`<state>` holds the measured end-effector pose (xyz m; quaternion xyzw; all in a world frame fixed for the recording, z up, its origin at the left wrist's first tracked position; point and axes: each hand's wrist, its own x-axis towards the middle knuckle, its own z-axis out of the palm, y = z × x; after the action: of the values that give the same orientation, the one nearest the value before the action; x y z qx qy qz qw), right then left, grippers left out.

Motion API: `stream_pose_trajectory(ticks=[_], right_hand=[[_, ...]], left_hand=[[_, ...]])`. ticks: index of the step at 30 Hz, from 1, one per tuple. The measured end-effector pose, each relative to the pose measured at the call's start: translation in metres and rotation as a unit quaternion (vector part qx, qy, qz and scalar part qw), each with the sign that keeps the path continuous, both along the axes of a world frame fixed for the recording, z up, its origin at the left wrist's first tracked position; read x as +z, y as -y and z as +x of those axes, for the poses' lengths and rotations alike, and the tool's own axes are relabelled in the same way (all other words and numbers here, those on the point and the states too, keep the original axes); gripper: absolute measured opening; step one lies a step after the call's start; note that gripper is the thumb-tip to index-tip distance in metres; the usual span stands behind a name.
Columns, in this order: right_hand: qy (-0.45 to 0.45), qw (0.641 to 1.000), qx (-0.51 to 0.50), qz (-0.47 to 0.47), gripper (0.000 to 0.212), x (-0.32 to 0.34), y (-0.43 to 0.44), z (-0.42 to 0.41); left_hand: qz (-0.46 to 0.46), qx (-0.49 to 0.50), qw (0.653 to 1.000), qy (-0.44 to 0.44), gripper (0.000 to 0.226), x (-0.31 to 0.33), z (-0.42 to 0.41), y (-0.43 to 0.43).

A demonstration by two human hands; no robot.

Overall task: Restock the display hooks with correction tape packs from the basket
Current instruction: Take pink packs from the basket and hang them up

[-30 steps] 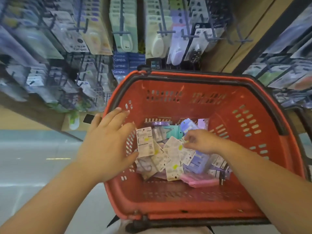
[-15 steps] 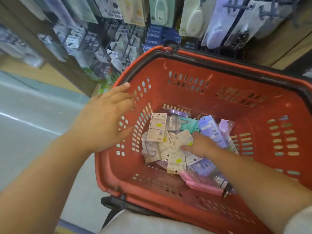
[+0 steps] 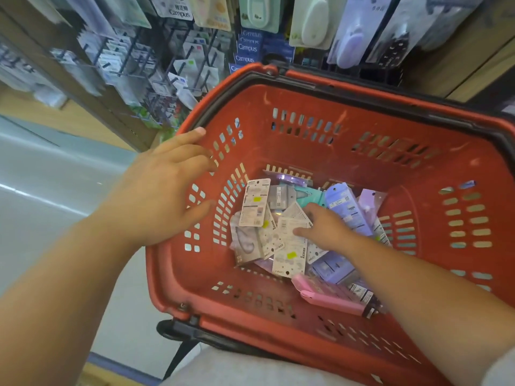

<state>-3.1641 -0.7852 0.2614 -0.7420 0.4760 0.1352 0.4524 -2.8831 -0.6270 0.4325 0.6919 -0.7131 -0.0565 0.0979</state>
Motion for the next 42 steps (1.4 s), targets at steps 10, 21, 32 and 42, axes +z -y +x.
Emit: stream_pose_trajectory(ticks=[10, 21, 32, 42], right_hand=[[0.229, 0.956, -0.159, -0.085, 0.025, 0.117, 0.024, 0.012], [0.422, 0.865, -0.267, 0.048, 0.013, 0.178, -0.005, 0.032], [0.429, 0.859, -0.264, 0.095, 0.056, 0.171, -0.017, 0.040], [0.440, 0.849, -0.232, 0.177, 0.028, 0.177, -0.022, 0.047]], left_hand=[[-0.028, 0.045, 0.997, 0.049, 0.067, 0.019, -0.051, 0.015], [0.116, 0.151, 0.813, -0.550, 0.040, 0.021, -0.107, 0.064], [0.124, 0.214, 0.673, -0.697, 0.048, 0.027, -0.104, 0.052], [0.036, 0.269, 0.659, -0.701, 0.032, 0.027, -0.097, 0.037]])
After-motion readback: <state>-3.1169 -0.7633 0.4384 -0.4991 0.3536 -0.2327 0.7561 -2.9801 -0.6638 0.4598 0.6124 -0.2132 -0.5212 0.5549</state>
